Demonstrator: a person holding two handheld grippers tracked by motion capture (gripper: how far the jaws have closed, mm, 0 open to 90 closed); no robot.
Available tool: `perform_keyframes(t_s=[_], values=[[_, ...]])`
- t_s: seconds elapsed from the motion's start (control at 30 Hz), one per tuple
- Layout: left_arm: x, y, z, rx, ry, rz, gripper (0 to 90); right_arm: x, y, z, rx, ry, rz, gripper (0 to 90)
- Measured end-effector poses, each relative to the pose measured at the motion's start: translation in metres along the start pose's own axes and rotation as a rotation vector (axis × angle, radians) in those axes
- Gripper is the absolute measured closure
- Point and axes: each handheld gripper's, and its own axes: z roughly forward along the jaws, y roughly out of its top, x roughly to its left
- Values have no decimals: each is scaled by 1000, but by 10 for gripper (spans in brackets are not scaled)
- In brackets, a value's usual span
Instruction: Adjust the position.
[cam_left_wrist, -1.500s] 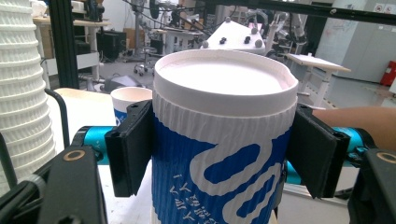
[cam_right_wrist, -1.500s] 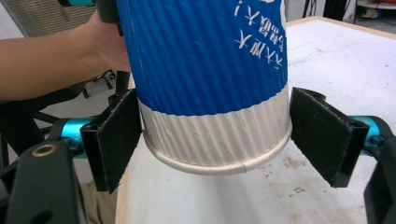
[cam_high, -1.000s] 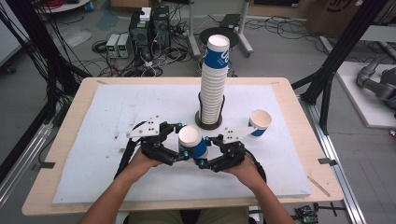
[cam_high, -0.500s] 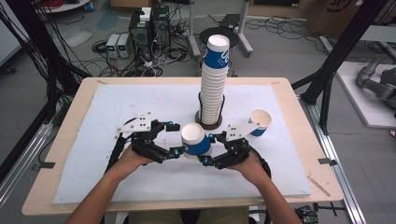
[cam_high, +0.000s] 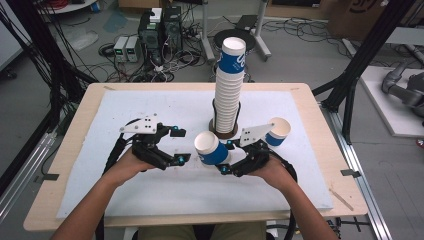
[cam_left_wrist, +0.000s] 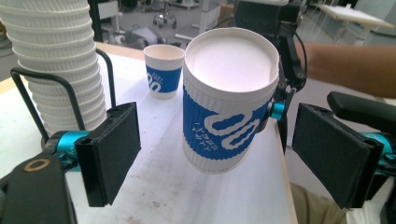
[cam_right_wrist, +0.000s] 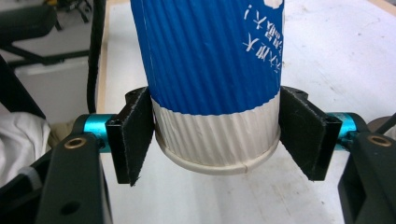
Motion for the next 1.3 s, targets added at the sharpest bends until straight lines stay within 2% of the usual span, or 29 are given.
perform_keyframes(t_s=[0.23,0.3,0.57,0.83,1.0,1.13,1.23,1.3], values=[[-1,6,2,55,-8,-1,154,0,13,1,88,-6,-56,308],[-1,8,3,76,-13,10,154,2,17,3,118,-6,-77,308],[-4,20,12,154,-40,28,156,5,29,12,188,1,-118,307],[-2,25,26,271,-66,37,160,8,33,21,242,21,-135,307],[-2,23,33,309,-89,35,174,10,34,25,273,34,-150,307],[-1,21,35,345,-112,32,222,10,33,27,289,35,-149,307],[-2,21,36,355,-133,39,288,11,33,27,298,34,-154,307],[-2,20,36,361,-135,41,293,11,32,27,302,39,-160,307]])
